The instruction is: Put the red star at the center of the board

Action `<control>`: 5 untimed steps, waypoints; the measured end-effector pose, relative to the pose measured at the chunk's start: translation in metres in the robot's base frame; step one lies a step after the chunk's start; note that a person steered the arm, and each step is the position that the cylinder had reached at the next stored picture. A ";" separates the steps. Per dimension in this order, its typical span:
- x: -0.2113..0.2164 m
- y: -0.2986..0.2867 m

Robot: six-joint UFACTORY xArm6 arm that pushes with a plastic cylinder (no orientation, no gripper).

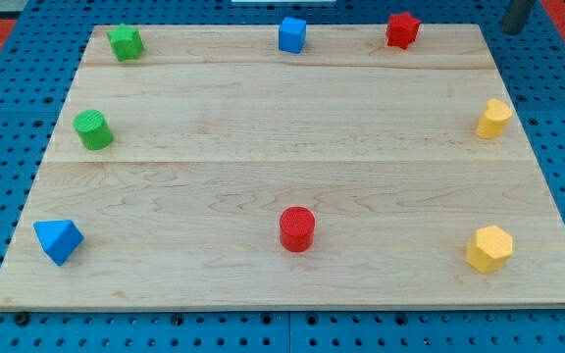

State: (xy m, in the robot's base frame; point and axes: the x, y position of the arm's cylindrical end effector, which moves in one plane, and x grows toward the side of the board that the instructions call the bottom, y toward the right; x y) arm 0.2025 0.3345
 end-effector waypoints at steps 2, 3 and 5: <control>-0.001 0.000; -0.005 0.002; -0.011 -0.050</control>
State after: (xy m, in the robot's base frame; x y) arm 0.1917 0.2843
